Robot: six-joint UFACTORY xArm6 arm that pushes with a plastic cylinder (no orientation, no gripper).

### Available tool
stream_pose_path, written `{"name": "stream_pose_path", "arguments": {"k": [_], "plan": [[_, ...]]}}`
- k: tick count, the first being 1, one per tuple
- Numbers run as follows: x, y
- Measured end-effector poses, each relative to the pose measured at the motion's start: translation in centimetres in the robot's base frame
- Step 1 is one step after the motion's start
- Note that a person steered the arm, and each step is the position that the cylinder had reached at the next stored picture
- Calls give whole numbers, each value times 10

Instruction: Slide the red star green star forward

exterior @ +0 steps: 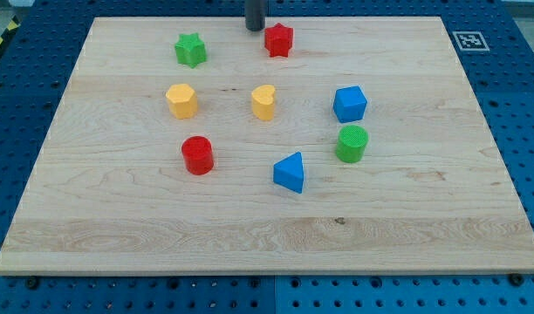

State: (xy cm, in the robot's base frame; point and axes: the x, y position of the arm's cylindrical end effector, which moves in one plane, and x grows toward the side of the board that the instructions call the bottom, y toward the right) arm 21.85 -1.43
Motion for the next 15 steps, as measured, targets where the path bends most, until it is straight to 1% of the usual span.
{"name": "stream_pose_path", "arguments": {"k": [2,3,4,5,7,8,9,10,11,12,13,15], "plan": [[27,31],[30,54],[32,62],[43,61],[78,61],[60,51],[9,-9],[-2,-91],[6,-170],[21,-189],[32,-182],[37,-134]]}}
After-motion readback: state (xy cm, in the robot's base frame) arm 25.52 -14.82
